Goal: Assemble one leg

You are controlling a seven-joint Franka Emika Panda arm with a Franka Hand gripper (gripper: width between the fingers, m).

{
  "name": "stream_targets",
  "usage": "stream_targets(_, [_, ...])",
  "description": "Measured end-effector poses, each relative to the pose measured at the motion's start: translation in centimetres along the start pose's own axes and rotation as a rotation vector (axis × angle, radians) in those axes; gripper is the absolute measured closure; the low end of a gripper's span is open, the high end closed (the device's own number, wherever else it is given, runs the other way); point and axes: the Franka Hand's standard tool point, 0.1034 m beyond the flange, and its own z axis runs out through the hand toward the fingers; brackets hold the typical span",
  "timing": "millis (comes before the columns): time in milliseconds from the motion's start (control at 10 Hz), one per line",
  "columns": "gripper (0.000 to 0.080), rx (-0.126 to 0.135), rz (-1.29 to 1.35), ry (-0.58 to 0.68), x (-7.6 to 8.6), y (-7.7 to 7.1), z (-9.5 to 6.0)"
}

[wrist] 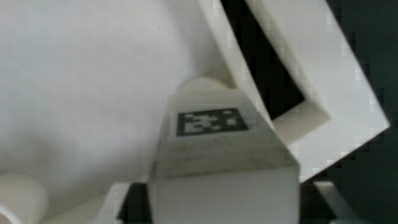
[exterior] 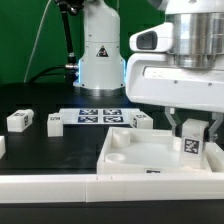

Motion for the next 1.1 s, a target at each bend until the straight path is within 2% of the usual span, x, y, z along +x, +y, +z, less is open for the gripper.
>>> stream_targets(300, [0.0488, -0.018, 0.092, 0.010, 0.45, 0.63, -0.06])
stream_targets(500, [0.0228, -0.018, 0.092, 0.010, 0.43, 0.63, 0.05])
stream_targets(600, [0.0228, -0.018, 0.092, 0.010, 0.42, 0.64, 0.06])
stream_targets(700, [0.0166, -0.019, 0.092, 0.010, 0.42, 0.64, 0.08])
stream_targets(1100, [0.0150, -0.019, 0.092, 0.009, 0.41, 0.66, 0.11])
